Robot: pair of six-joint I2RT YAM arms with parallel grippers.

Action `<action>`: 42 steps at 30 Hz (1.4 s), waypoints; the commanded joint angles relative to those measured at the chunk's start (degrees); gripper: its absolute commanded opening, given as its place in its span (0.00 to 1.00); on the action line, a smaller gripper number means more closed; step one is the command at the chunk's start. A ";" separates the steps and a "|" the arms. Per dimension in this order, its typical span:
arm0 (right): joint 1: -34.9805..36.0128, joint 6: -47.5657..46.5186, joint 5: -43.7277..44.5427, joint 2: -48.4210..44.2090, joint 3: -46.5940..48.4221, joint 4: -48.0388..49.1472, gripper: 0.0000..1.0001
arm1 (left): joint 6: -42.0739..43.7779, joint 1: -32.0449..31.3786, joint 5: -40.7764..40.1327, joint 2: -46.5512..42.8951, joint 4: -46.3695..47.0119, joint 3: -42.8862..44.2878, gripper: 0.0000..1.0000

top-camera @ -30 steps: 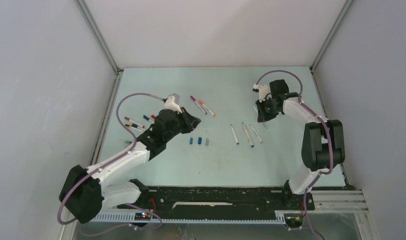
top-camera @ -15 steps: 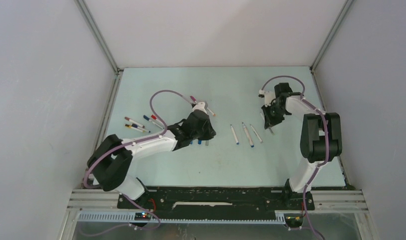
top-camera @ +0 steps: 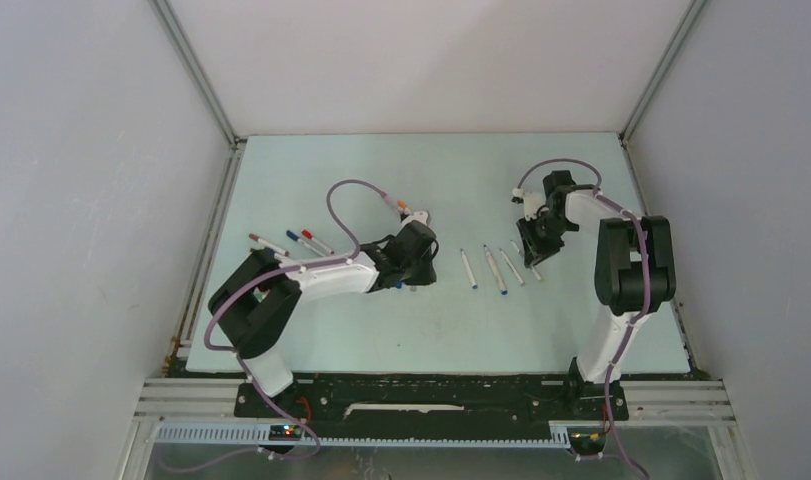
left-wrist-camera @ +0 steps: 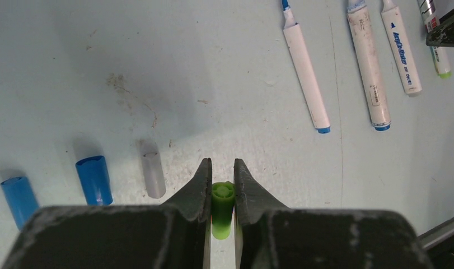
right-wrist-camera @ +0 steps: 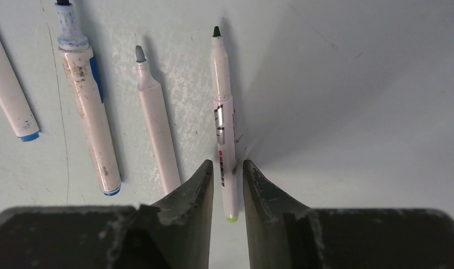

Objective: Open the pen caps
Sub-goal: Place the pen at the center of the board.

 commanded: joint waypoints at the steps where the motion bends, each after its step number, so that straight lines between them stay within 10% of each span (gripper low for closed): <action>1: 0.03 -0.41 -1.10 1.00 2.53 -1.09 0.29 | 1.52 -0.56 -0.23 1.65 -1.49 4.64 0.06; 30: -0.61 0.20 -2.43 -1.41 2.80 -0.48 0.47 | 2.84 -1.28 -3.11 7.58 -10.23 10.99 0.30; 42: -0.61 -0.59 -4.65 -5.86 2.79 0.27 0.49 | 4.31 -1.66 -7.95 -8.20 -7.10 6.04 0.49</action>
